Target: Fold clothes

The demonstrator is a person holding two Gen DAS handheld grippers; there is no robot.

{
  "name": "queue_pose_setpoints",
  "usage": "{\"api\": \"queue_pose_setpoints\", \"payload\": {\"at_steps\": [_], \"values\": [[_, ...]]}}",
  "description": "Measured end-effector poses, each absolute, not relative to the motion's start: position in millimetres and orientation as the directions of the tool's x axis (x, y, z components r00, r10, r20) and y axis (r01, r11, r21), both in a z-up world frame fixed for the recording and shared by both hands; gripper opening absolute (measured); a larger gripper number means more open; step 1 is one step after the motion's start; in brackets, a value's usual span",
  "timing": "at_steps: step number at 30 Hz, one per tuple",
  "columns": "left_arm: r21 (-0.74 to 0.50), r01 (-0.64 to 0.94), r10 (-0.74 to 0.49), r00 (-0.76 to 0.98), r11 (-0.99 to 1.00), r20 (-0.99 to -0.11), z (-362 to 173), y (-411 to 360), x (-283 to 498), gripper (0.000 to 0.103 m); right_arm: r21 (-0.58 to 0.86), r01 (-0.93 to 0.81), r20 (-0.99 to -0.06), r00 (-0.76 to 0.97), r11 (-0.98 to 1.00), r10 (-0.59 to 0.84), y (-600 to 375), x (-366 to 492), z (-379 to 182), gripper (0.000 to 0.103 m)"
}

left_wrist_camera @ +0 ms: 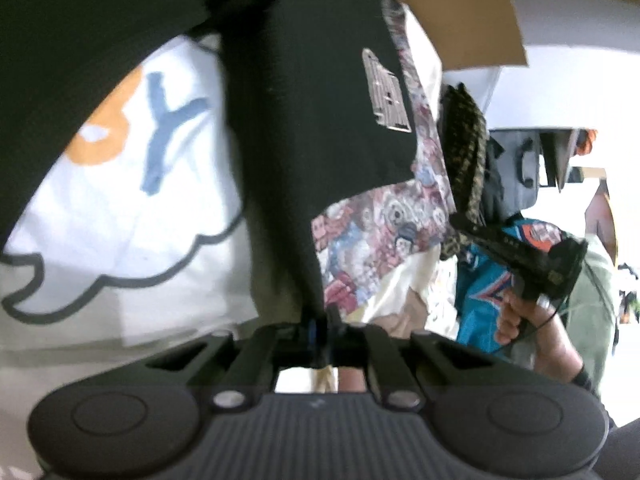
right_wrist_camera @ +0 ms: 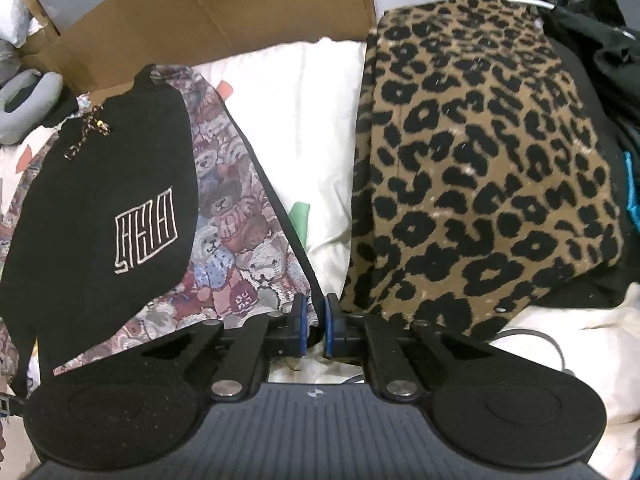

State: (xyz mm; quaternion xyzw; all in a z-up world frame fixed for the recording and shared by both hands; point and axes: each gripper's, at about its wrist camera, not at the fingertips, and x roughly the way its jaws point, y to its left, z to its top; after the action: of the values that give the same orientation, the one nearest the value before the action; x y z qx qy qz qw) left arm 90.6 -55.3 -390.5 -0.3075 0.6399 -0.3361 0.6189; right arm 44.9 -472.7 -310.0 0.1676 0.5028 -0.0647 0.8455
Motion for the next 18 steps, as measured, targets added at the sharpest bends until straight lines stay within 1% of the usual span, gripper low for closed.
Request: {"api": "queue_pose_setpoints", "payload": {"at_steps": [6,11,16,17,18], "values": [[-0.823,0.061,-0.821,-0.064,0.565,-0.568,-377.7,-58.4,89.4,0.004,0.211,0.288,-0.867,0.497,0.934,0.043,-476.5,34.4,-291.9,0.005],[-0.818,0.090,-0.815,-0.083,0.567,-0.574,-374.1,-66.9,86.3,0.004,0.199,0.317,-0.873,0.488,0.927,0.020,-482.1,26.7,-293.3,0.005],[-0.775,0.130,-0.768,-0.107,0.619,-0.631,-378.2,-69.0,84.3,0.004,0.163,0.336,-0.893,0.450,0.928,-0.006,-478.8,28.2,-315.5,0.007],[-0.766,0.138,-0.758,-0.112,0.628,-0.642,-379.1,-69.4,83.9,0.005,0.148,0.343,-0.900,0.436,0.928,-0.017,-477.6,29.8,-319.9,0.008],[-0.756,0.147,-0.748,-0.116,0.638,-0.653,-379.9,-69.8,83.5,0.006,0.125,0.352,-0.906,0.421,0.928,-0.037,-475.3,30.6,-322.2,0.013]]}}
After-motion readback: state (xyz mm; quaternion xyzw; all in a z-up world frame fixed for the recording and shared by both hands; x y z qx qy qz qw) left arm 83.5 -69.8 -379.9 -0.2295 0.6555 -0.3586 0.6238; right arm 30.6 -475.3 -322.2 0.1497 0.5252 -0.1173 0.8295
